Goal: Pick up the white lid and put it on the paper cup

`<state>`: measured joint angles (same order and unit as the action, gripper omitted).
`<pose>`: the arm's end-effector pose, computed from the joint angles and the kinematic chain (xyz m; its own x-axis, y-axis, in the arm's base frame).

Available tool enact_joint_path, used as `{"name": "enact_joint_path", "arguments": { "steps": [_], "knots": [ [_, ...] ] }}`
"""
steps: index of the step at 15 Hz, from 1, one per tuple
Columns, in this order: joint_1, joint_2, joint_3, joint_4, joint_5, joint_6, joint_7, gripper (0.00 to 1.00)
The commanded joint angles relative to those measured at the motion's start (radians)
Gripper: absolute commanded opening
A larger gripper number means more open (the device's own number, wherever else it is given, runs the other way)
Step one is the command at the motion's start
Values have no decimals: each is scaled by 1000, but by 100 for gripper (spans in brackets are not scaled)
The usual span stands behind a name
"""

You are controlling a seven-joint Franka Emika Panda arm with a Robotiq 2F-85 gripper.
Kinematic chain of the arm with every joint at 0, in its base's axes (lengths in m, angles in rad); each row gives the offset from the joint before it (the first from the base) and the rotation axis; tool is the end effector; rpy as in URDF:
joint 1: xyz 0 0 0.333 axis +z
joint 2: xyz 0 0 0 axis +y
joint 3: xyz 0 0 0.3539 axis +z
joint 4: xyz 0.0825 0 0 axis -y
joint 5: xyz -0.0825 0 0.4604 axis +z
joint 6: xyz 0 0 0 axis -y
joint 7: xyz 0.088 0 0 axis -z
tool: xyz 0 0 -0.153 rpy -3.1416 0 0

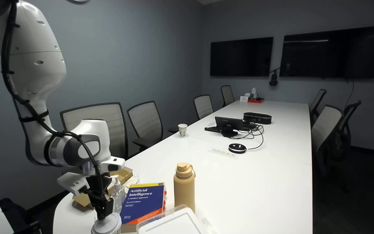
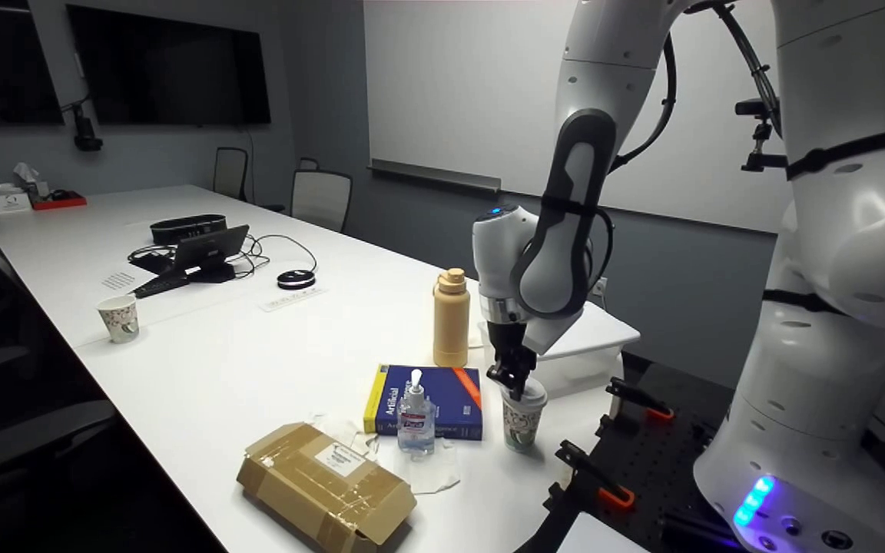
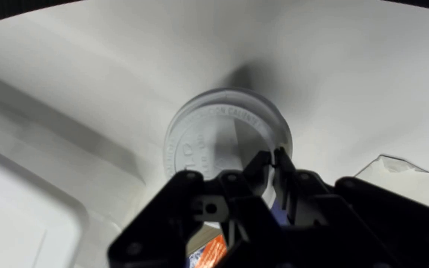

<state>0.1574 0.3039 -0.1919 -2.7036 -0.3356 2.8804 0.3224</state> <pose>0.3947 -0.0120 0.0392 0.9937 -0.0293 -0.1079 -0.0139 -0.9899 0.1410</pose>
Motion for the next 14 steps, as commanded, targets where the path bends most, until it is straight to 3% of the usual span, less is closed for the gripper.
{"name": "enact_joint_path", "arguments": {
  "steps": [1, 7, 14],
  "knots": [
    [34, -11, -14, 3, 21, -17, 16, 2],
    [61, -14, -35, 4, 12, -34, 36, 2],
    [145, -23, -122, 9, -41, -61, 130, 2]
  ]
}}
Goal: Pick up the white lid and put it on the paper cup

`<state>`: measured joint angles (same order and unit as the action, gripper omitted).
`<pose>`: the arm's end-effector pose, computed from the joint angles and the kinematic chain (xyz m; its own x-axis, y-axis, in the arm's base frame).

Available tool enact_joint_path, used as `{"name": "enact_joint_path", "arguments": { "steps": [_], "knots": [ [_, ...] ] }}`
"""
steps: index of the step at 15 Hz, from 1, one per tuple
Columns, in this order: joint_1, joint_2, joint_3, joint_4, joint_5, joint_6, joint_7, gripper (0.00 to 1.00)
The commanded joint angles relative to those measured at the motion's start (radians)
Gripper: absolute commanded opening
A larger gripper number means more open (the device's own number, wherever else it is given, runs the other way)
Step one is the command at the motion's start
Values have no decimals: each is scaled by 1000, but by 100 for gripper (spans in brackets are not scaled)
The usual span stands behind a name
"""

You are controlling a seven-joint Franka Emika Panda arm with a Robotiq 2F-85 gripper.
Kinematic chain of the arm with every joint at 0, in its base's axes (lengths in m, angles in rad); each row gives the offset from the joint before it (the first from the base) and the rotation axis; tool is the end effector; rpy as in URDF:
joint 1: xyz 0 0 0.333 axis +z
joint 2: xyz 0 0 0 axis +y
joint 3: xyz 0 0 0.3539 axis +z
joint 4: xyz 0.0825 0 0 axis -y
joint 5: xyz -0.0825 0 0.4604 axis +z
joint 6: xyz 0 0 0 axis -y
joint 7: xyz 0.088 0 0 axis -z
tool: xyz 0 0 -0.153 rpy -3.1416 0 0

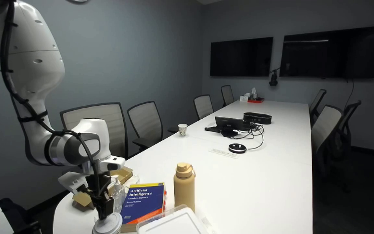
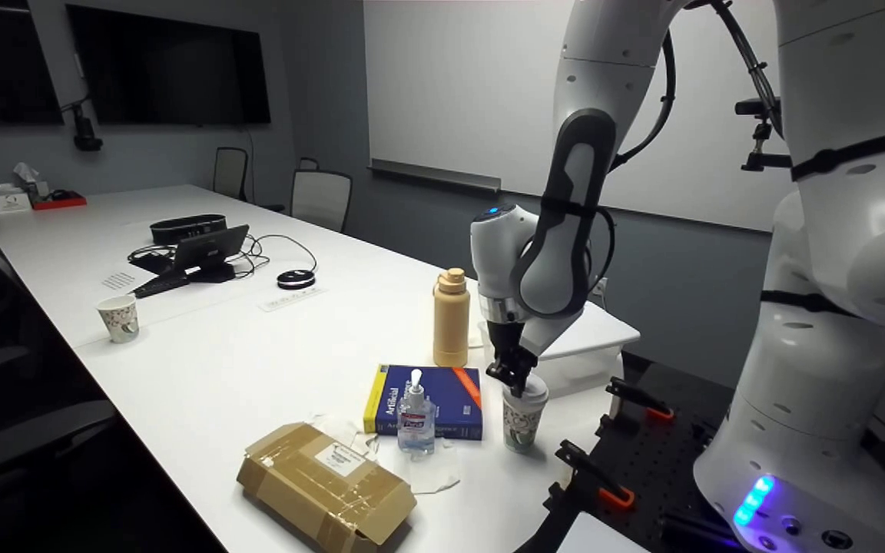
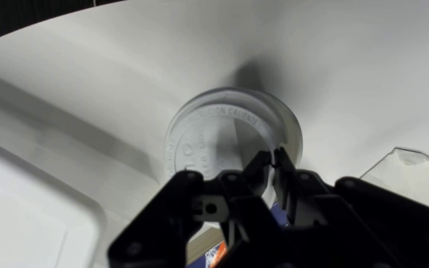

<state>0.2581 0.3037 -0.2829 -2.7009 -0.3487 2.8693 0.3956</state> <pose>0.3963 -0.0144 0.0416 0.9921 -0.0792 -0.0973 -0.0608 -0.9818 0.1802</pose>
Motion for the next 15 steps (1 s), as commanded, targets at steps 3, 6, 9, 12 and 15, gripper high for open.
{"name": "enact_joint_path", "arguments": {
  "steps": [3, 6, 9, 12, 15],
  "knots": [
    [62, -35, -20, 10, -23, -83, 81, 2],
    [78, -47, -15, 14, -35, -116, 114, 2],
    [75, -51, -2, 16, -43, -130, 134, 2],
    [66, -45, 8, 19, -47, -130, 142, 2],
    [59, -40, 15, 20, -43, -131, 136, 2]
  ]
}}
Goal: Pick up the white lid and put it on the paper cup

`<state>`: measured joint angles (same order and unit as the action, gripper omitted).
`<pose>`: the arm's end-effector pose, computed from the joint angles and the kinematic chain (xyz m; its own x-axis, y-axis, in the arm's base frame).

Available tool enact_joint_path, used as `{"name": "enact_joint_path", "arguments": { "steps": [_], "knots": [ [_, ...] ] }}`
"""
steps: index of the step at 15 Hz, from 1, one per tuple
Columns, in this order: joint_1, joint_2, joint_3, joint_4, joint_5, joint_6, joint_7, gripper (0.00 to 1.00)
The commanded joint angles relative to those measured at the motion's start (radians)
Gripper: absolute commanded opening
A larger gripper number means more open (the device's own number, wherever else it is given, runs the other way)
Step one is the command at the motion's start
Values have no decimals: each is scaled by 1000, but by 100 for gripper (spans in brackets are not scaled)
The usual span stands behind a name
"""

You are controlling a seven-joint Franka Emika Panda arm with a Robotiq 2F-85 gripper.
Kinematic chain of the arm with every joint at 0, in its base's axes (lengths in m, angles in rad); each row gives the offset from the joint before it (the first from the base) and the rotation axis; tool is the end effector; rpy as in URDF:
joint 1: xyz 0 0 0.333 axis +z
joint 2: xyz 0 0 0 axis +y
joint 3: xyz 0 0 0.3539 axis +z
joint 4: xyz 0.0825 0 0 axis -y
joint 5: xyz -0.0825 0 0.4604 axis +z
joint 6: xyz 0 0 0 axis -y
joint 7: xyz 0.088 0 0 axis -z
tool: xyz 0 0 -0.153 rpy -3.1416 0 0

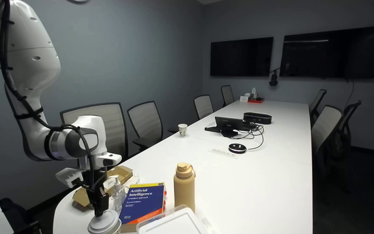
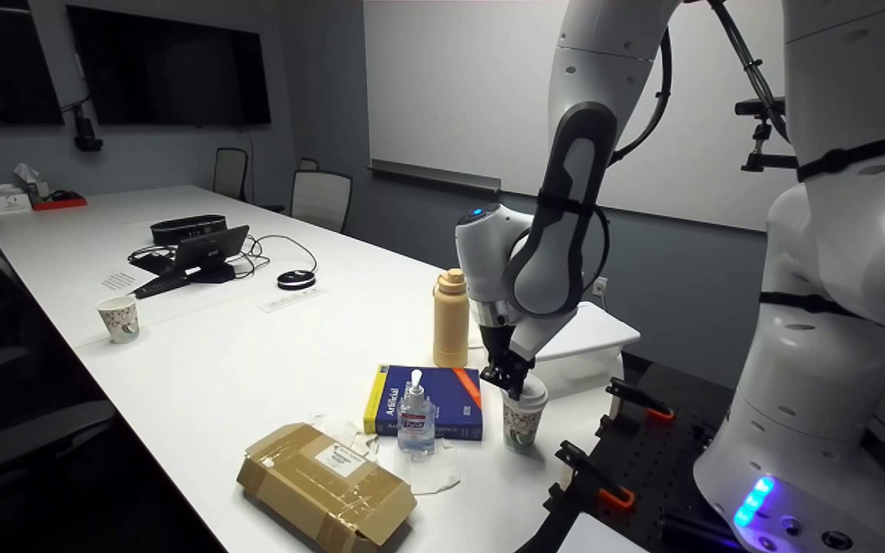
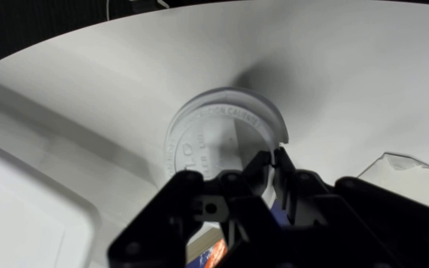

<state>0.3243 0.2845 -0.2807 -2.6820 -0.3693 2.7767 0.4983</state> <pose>0.3988 0.0094 0.0476 0.9867 -0.1061 -0.1229 -0.0764 -0.9713 0.2251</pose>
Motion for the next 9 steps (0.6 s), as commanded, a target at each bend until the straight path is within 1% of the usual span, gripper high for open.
{"name": "enact_joint_path", "arguments": {
  "steps": [1, 2, 4, 9],
  "knots": [
    [-8, -18, 12, 1, -23, -38, 35, 31],
    [-7, -18, 14, 1, -20, -41, 37, 34],
    [-5, -16, 10, 2, -27, -46, 45, 47],
    [-5, -18, 11, 2, -31, -53, 61, 87]
  ]
}}
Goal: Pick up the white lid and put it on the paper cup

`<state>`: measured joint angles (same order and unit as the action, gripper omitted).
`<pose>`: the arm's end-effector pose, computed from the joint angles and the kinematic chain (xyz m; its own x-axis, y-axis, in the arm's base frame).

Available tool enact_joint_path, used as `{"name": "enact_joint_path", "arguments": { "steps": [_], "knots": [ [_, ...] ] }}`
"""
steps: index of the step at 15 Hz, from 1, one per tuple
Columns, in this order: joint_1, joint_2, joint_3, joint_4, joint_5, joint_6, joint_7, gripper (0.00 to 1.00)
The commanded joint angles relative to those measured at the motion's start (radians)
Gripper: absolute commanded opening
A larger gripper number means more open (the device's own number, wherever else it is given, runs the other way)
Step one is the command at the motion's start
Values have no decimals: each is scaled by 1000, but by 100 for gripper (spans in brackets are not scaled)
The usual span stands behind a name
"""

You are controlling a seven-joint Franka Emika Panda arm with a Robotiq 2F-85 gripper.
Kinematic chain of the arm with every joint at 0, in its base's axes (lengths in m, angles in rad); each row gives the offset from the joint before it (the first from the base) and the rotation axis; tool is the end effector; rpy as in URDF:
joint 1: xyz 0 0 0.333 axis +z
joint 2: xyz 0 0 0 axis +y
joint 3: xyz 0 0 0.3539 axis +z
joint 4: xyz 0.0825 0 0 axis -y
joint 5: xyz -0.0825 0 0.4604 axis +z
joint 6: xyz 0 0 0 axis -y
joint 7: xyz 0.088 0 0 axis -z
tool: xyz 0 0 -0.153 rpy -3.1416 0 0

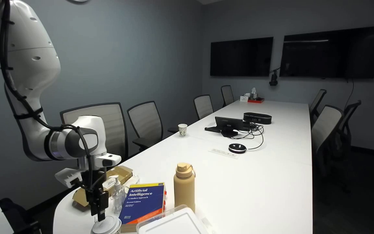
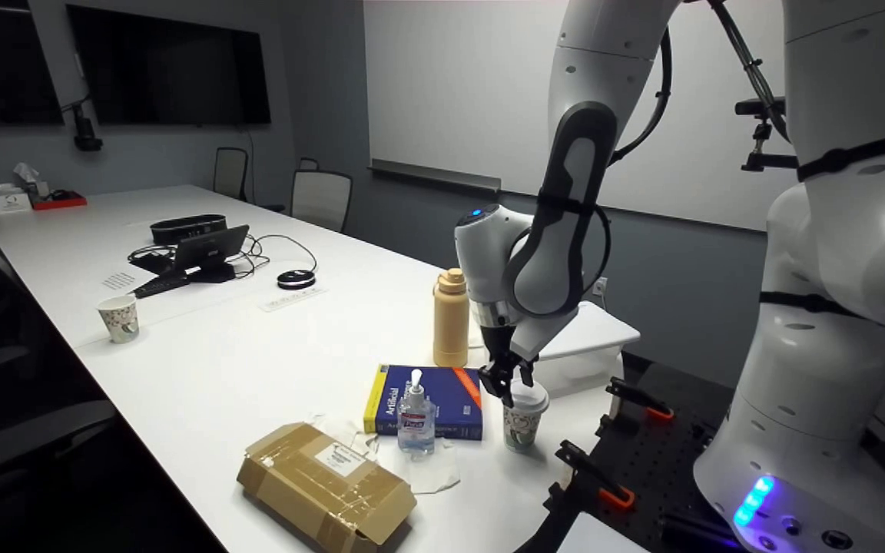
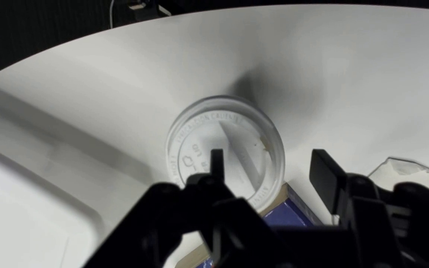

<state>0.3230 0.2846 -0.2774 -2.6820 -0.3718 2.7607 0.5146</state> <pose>0.3962 0.0092 0.0467 0.9837 -0.1207 -0.1333 -0.0870 -0.9683 0.2343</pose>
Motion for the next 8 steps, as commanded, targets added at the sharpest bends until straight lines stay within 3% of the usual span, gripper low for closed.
{"name": "enact_joint_path", "arguments": {
  "steps": [1, 3, 8],
  "knots": [
    [-3, -24, 10, 1, -27, -39, 46, 93],
    [-6, -33, 10, -1, -27, -41, 40, 100],
    [-19, -121, 30, -21, -17, -76, 21, 100]
  ]
}}
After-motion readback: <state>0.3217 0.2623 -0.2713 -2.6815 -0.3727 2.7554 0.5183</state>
